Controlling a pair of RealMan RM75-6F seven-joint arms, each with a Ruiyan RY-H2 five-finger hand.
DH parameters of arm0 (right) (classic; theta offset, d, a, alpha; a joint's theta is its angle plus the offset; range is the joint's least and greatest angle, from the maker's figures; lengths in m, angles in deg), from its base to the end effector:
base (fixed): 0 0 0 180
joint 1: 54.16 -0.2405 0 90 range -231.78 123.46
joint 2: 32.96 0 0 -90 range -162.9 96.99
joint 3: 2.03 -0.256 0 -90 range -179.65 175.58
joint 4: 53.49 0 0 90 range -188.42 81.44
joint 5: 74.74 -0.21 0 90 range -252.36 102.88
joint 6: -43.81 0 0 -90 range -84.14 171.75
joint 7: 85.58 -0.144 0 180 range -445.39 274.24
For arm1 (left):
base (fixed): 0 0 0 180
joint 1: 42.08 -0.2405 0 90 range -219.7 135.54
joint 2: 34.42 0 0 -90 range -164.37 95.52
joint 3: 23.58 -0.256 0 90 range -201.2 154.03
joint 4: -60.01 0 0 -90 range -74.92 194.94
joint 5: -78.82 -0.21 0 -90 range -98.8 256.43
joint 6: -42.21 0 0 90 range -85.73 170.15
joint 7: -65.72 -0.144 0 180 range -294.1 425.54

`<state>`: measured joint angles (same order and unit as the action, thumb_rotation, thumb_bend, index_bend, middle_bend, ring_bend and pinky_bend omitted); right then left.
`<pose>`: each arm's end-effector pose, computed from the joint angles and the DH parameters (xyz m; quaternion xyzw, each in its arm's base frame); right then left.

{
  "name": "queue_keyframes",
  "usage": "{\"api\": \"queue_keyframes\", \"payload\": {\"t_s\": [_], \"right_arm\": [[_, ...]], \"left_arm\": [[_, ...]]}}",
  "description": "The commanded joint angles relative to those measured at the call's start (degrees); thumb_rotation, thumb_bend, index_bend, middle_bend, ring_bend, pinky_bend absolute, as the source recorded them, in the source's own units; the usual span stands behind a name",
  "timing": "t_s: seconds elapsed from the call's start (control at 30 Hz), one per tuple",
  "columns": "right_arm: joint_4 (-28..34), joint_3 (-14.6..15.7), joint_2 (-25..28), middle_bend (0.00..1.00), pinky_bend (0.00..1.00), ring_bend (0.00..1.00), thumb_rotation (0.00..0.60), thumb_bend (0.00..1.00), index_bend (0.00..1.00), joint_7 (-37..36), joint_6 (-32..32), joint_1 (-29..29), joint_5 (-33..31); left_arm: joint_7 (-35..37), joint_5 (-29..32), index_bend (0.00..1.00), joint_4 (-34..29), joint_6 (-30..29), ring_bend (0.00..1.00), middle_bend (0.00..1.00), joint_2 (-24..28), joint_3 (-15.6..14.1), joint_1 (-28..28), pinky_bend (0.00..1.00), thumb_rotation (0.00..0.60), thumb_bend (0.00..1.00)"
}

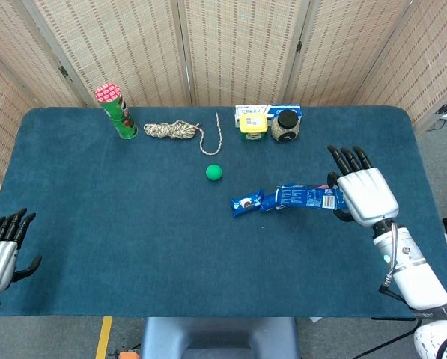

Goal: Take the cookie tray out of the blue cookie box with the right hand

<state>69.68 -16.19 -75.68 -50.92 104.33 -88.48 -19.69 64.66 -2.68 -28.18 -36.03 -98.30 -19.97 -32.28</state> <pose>-0.1432 -0.2996 0.1964 0.7289 -0.2832 0.2867 0.5534 -0.3249 0.2126 0.1598 -0.6187 -0.3819 -0.3448 0.5937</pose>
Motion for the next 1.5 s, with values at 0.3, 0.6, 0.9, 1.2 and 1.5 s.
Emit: {"api": "queue_keyframes", "payload": {"t_s": [0.3, 0.6, 0.9, 1.2, 1.5], "right_arm": [[3.8, -0.2, 7.6, 0.00, 0.00, 0.00, 0.600, 0.23, 0.54, -8.9, -0.6, 2.4, 3.3], [-3.3, 3.1, -3.3, 0.00, 0.00, 0.00, 0.600, 0.23, 0.53, -27.4, 4.8, 8.5, 21.0], [-28.1, 9.0, -25.9, 0.00, 0.00, 0.00, 0.600, 0.23, 0.54, -49.3, 9.4, 10.4, 34.5], [-47.0, 8.7, -38.1, 0.00, 0.00, 0.00, 0.600, 0.23, 0.51, -59.4, 5.1, 7.8, 31.5], [-43.6, 9.4, -33.1, 0.00, 0.00, 0.00, 0.600, 0.23, 0.00, -49.3, -4.3, 5.7, 25.7]], "left_arm": [[-0.6, 0.4, 0.00, -0.2, 0.4, 0.00, 0.00, -0.1, 0.0, 0.2, 0.00, 0.600, 0.36], [-1.0, 1.2, 0.00, -0.4, 0.9, 0.00, 0.00, -0.1, 0.1, 0.3, 0.00, 0.600, 0.36], [-0.9, 1.7, 0.00, -0.4, 1.6, 0.00, 0.00, 0.0, 0.2, 0.5, 0.00, 0.600, 0.36], [0.7, 1.1, 0.00, -0.2, 1.7, 0.00, 0.00, 0.6, -0.1, 0.6, 0.00, 0.600, 0.36], [1.4, 0.6, 0.00, -0.4, 1.6, 0.00, 0.00, 0.8, -0.4, 0.5, 0.00, 0.600, 0.36]]}}
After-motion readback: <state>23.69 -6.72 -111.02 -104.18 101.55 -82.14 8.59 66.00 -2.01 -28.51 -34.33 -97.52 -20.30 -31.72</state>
